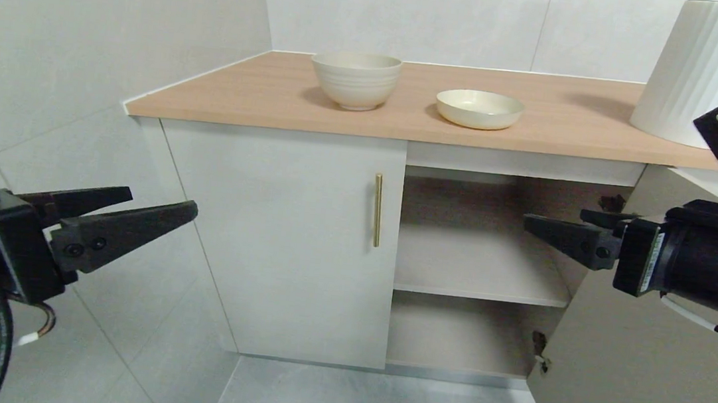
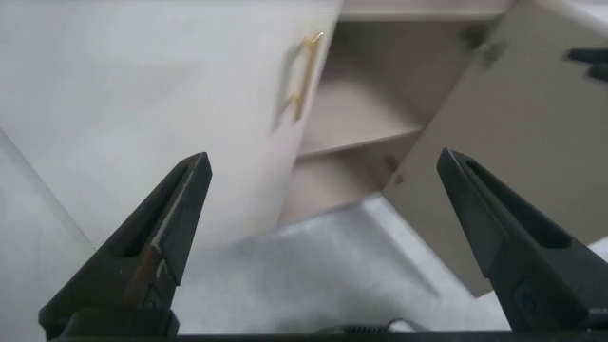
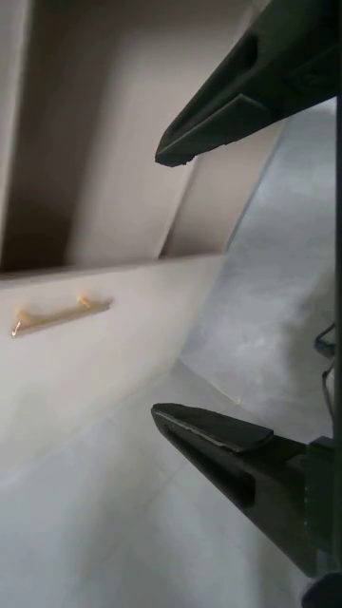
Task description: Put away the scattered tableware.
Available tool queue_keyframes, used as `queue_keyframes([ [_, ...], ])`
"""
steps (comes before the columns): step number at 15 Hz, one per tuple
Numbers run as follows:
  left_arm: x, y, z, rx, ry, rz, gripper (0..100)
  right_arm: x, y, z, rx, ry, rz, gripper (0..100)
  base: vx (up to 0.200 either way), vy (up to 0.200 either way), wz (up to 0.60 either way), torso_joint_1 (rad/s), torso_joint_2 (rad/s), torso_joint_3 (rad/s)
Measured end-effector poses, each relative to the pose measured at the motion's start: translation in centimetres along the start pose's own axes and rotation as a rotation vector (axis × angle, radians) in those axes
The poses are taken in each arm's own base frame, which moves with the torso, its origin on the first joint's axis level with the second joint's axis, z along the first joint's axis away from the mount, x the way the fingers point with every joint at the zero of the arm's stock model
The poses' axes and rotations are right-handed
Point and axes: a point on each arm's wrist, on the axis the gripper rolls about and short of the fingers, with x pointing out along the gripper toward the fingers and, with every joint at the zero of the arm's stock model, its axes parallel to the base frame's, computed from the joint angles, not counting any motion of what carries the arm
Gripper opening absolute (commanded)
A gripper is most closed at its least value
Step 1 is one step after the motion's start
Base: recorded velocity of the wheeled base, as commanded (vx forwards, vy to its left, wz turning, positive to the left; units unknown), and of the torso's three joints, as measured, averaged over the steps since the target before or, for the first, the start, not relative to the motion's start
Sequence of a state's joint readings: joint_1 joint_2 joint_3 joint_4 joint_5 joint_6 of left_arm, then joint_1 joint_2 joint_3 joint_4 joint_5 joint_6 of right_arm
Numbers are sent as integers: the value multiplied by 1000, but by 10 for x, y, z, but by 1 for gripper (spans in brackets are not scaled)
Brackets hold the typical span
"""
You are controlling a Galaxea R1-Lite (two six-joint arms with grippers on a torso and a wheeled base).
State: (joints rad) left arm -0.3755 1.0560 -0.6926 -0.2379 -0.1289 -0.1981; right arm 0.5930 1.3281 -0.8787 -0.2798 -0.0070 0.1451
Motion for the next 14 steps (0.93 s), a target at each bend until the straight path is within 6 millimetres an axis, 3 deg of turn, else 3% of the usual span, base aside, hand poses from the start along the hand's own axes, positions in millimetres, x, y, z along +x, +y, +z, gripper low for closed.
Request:
queue_keyframes([
  [7, -3, 0, 2, 2, -11, 2, 100, 0, 0, -1, -1, 14, 0, 100, 0, 0, 0, 0, 0, 0],
  [14, -5, 1, 2, 1, -16, 14, 100, 0, 0, -1, -1, 14, 0, 100, 200, 0, 0, 0, 0, 6],
])
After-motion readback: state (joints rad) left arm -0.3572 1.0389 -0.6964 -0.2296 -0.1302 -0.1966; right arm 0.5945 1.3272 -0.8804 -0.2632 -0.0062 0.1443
